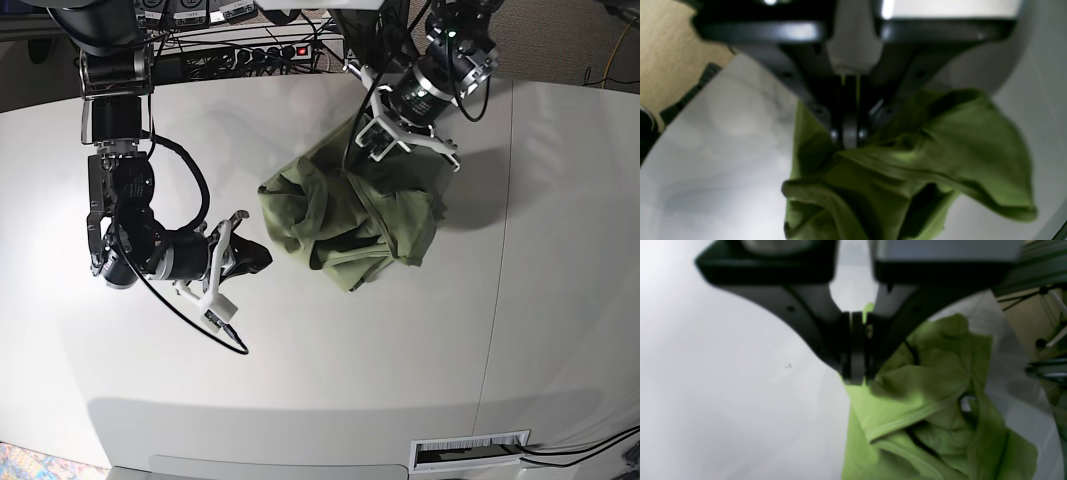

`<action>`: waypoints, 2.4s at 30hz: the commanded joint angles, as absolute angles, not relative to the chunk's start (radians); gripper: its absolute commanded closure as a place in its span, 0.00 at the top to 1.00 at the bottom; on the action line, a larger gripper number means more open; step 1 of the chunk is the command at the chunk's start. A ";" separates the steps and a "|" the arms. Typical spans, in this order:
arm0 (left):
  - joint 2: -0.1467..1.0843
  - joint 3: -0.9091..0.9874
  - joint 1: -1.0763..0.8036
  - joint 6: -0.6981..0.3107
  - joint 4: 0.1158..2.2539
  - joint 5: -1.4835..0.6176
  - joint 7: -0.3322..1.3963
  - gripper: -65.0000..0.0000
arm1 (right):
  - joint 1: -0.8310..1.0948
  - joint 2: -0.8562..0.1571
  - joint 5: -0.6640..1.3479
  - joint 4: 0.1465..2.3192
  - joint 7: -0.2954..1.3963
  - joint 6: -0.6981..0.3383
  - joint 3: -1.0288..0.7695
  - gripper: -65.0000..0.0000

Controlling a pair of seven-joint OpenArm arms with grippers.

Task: Fold the T-shirt properly
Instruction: 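Lift the shirt with the left gripper and shake it loose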

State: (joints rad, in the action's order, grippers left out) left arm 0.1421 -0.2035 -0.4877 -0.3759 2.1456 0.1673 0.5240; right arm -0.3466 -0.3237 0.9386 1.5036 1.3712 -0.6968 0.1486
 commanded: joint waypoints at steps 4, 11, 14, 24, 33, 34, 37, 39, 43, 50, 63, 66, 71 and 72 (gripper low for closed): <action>0.133 -0.207 -0.496 -0.393 2.155 0.062 0.474 0.08 | -0.374 -0.332 0.956 1.518 1.341 -0.698 0.142 0.00; 0.046 -0.207 -0.460 -0.394 2.057 -0.016 0.398 0.42 | -0.374 -0.332 0.956 1.518 1.341 -0.698 0.142 0.00; 0.008 -0.207 -0.426 -0.393 1.973 -0.031 0.376 0.42 | -0.374 -0.332 0.956 1.518 1.342 -0.698 0.142 0.00; -0.003 -0.207 -0.362 -0.317 1.929 -0.049 0.374 0.42 | -0.374 -0.332 0.957 1.518 1.342 -0.698 0.142 0.00; -0.003 -0.207 -0.363 -0.216 1.927 -0.049 0.374 0.42 | -0.374 -0.332 0.957 1.518 1.342 -0.698 0.142 0.00; -0.003 -0.207 -0.363 -0.202 1.927 -0.050 0.374 0.42 | -0.374 -0.332 0.957 1.518 1.343 -0.698 0.142 0.00; -0.009 -0.207 -0.363 -0.178 1.927 -0.116 0.392 0.42 | -0.374 -0.332 0.957 1.518 1.342 -0.698 0.142 0.00; -0.025 -0.207 -0.363 -0.176 1.927 -0.181 0.416 0.42 | -0.374 -0.332 0.957 1.518 1.342 -0.698 0.142 0.00; -0.056 -0.207 -0.363 -0.188 1.927 -0.264 0.430 0.42 | -0.374 -0.332 0.957 1.518 1.342 -0.698 0.142 0.00; -0.058 -0.207 -0.363 -0.195 1.902 -0.255 0.436 0.42 | -0.374 -0.332 0.957 1.518 1.342 -0.698 0.142 0.00; -0.058 -0.207 -0.357 -0.197 1.805 -0.210 0.366 0.05 | -0.374 -0.333 0.956 1.518 1.342 -0.698 0.142 0.00; -0.056 -0.207 -0.355 -0.222 1.813 -0.205 0.382 0.00 | -0.374 -0.333 0.956 1.518 1.342 -0.698 0.142 0.00; -0.049 -0.207 -0.355 -0.265 1.942 -0.034 0.564 0.00 | -0.374 -0.333 0.915 1.518 1.324 -0.698 0.142 0.00; -0.049 -0.207 -0.355 -0.277 1.975 0.016 0.598 0.00 | -0.374 -0.333 0.902 1.518 1.317 -0.698 0.142 0.00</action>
